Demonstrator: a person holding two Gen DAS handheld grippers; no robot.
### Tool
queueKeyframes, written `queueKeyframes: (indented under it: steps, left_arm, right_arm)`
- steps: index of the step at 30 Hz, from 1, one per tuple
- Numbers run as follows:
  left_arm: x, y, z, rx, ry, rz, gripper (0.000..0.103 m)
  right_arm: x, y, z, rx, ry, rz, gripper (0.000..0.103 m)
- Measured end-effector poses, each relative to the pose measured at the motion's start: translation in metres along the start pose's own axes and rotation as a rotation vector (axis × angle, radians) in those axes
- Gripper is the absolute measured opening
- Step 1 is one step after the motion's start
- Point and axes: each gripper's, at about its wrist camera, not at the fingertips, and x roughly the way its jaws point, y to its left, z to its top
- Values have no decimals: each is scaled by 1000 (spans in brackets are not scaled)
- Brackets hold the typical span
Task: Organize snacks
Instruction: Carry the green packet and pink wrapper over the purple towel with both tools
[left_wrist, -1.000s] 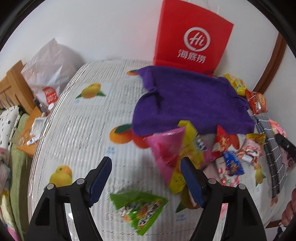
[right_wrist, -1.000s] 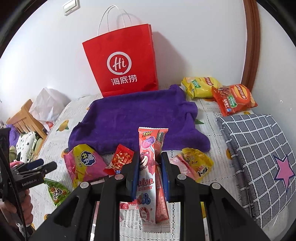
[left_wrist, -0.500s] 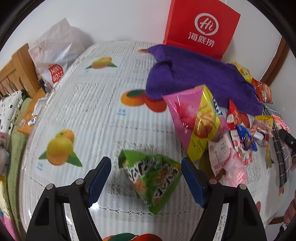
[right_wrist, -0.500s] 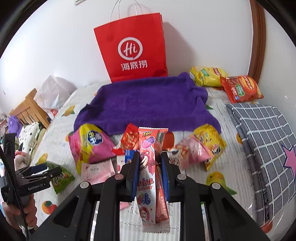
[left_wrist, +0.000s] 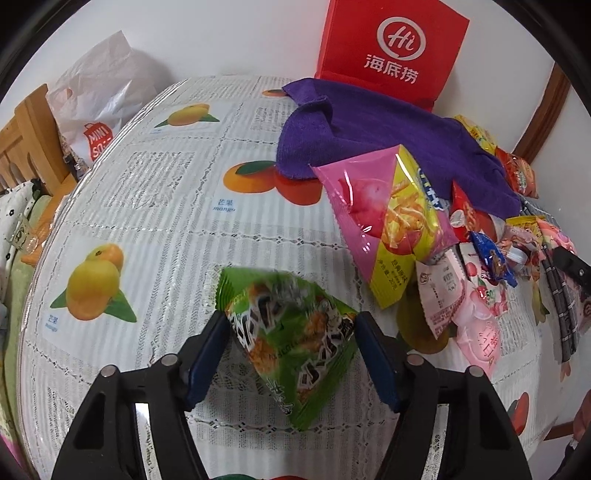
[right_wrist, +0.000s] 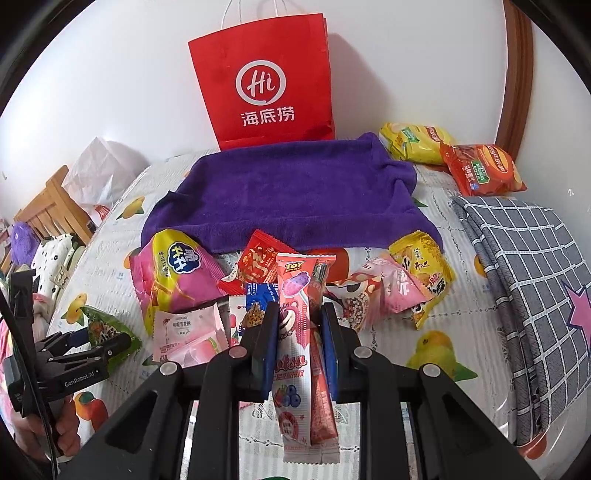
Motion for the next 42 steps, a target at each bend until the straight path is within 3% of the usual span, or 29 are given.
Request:
queueKeyframes:
  steps: [20,42]
  left_arm:
    - [-43,-13,17,43,-72,-27,61]
    - [-79,-50,93,88,-173,-31,61]
  right_arm:
    - [-33,-5,12,17,-59,-3,22]
    - [-57,-24,68,11,-128,-21,22]
